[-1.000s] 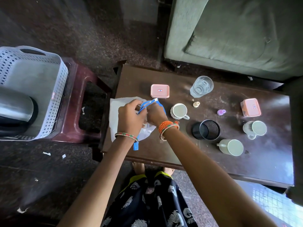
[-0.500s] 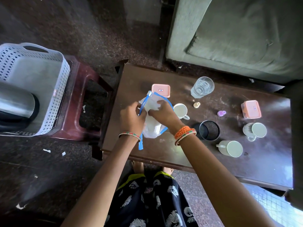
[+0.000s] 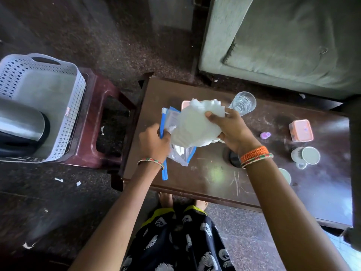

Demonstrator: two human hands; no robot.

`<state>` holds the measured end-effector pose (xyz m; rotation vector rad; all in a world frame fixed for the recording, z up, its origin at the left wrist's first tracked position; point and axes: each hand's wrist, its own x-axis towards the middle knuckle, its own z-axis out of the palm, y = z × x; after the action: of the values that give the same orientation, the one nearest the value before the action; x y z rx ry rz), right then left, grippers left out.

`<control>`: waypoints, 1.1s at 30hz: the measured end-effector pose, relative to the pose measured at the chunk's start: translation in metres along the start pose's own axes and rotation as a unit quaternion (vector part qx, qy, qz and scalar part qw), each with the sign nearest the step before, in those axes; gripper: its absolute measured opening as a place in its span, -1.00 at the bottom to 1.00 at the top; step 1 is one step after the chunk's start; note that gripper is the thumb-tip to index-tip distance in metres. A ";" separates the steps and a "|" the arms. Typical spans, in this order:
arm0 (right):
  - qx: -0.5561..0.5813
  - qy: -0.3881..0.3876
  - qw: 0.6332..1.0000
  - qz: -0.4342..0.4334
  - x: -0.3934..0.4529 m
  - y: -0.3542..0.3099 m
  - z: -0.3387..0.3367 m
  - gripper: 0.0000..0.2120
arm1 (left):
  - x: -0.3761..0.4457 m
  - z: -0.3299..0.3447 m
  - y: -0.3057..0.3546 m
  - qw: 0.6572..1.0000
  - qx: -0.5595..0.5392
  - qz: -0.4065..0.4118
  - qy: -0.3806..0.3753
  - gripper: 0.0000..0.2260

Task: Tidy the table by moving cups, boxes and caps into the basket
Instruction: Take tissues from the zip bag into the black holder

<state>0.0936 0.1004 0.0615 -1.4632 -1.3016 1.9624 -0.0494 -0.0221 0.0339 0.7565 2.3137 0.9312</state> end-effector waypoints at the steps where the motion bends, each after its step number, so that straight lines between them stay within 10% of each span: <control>1: 0.022 -0.001 1.000 0.015 0.002 0.000 -0.005 -0.95 | 0.001 -0.002 0.000 1.000 0.000 -0.002 0.002 -0.77; 10: 0.122 -0.005 0.984 0.129 0.012 0.043 -0.010 -0.79 | -0.010 -0.021 0.003 0.986 0.160 0.041 0.039 -0.92; 14: 0.119 0.045 0.981 0.147 0.014 0.058 -0.010 -0.67 | -0.005 0.018 -0.004 0.979 0.196 -0.006 -0.058 -0.74; 26: 0.152 0.104 0.973 0.140 0.018 0.068 -0.039 -0.74 | 0.022 0.102 -0.058 0.956 -0.066 -0.190 -0.213 -0.62; 33: 0.172 0.106 0.967 0.153 0.012 0.073 -0.051 -0.66 | 0.024 0.110 -0.080 0.946 0.012 -0.164 -0.281 -0.60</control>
<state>0.1507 0.0956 -0.0079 -1.7105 -0.6337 2.0179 -0.0188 -0.0060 -0.1001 0.5337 1.8637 0.4586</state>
